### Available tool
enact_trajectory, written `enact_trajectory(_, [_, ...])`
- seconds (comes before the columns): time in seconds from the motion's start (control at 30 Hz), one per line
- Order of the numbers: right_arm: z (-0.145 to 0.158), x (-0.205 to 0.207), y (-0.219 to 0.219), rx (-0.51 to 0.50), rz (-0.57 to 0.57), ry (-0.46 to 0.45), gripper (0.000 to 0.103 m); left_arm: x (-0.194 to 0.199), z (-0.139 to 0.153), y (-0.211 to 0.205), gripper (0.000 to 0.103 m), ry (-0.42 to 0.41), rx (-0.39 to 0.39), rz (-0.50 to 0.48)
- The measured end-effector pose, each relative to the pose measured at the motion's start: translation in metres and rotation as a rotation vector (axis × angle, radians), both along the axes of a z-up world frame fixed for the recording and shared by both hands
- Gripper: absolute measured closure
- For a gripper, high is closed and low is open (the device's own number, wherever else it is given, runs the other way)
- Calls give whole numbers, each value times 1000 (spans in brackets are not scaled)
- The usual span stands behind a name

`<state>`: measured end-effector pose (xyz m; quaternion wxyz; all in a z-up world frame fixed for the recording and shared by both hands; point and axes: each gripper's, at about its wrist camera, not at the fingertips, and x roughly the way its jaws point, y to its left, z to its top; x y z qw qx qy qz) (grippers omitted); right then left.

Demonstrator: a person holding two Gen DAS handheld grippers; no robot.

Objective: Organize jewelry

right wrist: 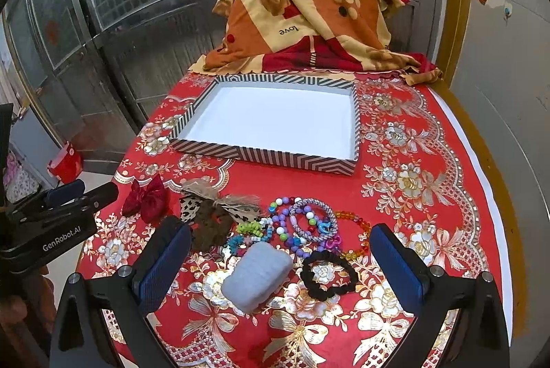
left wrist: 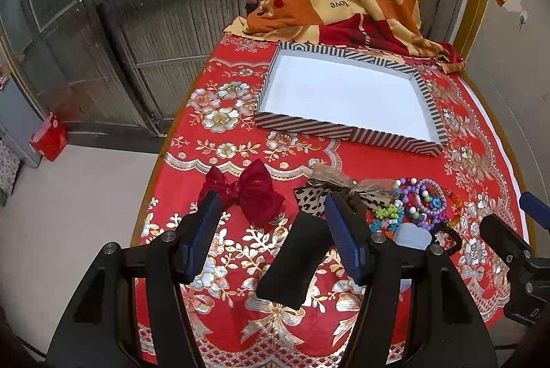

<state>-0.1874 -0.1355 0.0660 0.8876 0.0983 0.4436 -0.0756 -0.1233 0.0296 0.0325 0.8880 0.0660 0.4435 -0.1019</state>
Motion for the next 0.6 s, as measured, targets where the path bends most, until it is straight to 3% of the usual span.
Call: enact_trajectory(0.6, [-4, 0, -7, 2, -29, 20, 0, -2, -5, -4, 41, 12, 0, 13])
